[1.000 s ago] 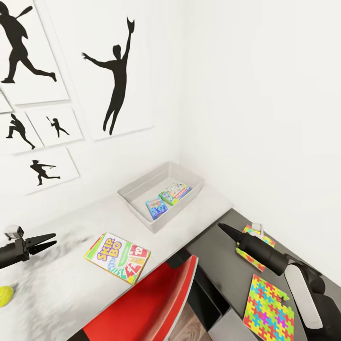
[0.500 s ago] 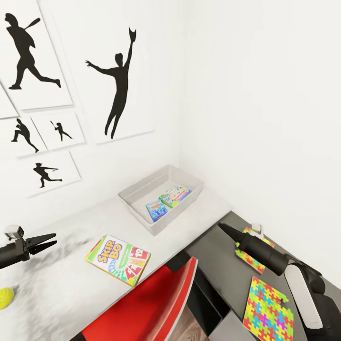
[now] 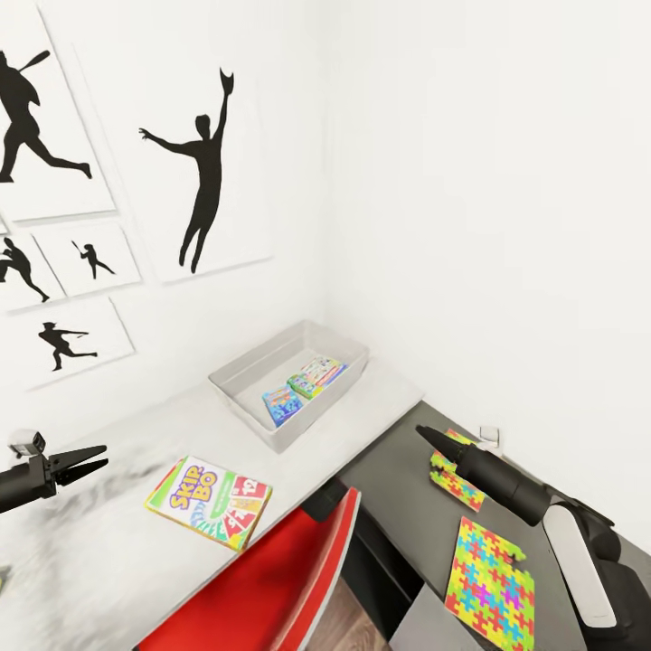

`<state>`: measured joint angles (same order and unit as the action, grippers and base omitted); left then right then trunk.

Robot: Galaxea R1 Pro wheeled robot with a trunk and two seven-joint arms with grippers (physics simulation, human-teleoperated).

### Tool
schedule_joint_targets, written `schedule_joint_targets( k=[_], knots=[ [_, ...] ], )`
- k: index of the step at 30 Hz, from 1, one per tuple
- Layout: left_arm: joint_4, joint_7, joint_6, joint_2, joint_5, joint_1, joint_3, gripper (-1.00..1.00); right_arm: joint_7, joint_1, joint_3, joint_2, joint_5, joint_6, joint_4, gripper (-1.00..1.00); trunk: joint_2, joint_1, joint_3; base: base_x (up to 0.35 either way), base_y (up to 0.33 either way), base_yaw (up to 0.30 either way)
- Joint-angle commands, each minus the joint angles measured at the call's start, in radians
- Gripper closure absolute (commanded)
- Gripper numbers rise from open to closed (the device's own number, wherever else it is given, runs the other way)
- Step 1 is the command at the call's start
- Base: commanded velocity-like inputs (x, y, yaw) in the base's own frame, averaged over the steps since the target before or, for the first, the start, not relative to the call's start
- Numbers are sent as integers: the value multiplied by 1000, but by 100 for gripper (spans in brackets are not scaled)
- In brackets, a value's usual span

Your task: Put all the toys in the child's room - the three board games (two on the bed and one on the table), the two jigsaw puzzles on the table, and the tennis ball on the table - inside the toy box on the table in the child's room.

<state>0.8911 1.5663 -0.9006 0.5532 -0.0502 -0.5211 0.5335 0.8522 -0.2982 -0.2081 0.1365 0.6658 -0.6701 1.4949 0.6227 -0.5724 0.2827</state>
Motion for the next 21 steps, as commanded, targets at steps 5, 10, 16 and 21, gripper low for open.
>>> schedule_joint_targets(
  k=[5,10,16,21],
  knots=[
    [0,4,-11,0,1,0,0,-100,1,-1,-1,0,5,-7,0,-100,1,0,-2,-21,0,-73],
    [0,4,-11,1,1,0,0,-100,1,-1,-1,0,5,-8,-1,-100,1,0,-4,-5,0,-156],
    [0,4,-11,1,1,1,0,-100,1,-1,-1,0,5,-7,-2,-100,1,0,-8,-1,0,-249],
    [0,4,-10,2,1,1,0,-100,1,-1,-1,0,5,-7,-2,-100,1,0,-11,0,0,-263]
  ],
)
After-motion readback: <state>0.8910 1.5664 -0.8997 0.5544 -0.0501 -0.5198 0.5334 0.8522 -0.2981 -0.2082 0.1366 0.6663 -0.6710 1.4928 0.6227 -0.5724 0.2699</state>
